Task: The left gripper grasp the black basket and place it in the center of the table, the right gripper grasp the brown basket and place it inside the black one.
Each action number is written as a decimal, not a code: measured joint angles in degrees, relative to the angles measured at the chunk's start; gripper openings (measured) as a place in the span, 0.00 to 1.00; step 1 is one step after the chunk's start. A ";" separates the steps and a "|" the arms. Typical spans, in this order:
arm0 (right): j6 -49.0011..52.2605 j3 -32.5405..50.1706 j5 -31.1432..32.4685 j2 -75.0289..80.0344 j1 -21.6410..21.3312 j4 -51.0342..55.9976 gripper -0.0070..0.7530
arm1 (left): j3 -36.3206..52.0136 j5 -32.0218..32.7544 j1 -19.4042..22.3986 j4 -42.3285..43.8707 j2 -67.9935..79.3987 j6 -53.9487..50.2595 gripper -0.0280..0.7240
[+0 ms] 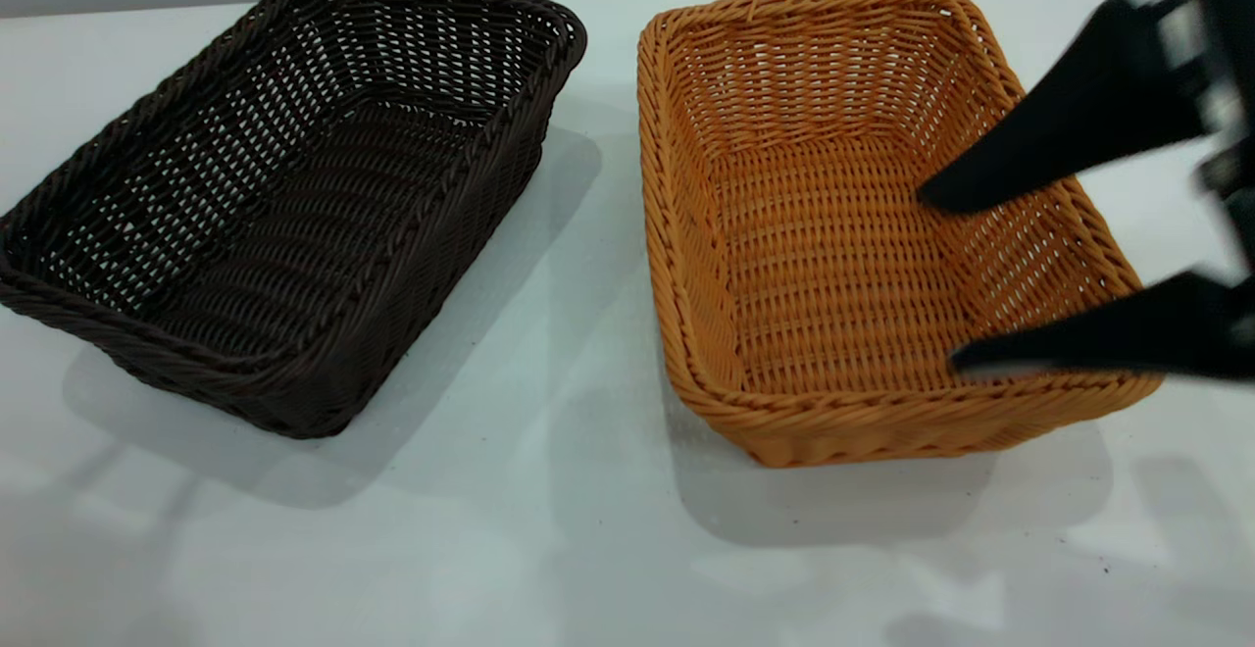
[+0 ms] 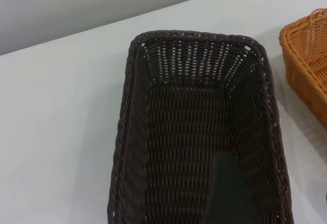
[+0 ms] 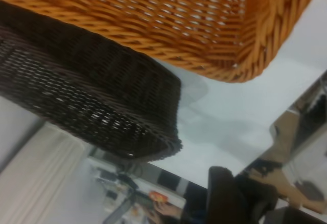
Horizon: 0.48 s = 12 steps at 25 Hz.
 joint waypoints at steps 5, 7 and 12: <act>-7.66 -0.58 -0.11 6.47 1.80 9.50 0.56 | 0.00 0.05 0.00 0.00 0.00 0.00 0.56; -9.13 -0.58 -0.27 7.68 1.86 11.40 0.56 | 0.00 0.11 0.00 0.00 0.00 0.00 0.56; -9.55 -0.58 -0.91 10.25 2.16 11.51 0.56 | 0.00 0.11 0.00 0.00 0.06 0.00 0.56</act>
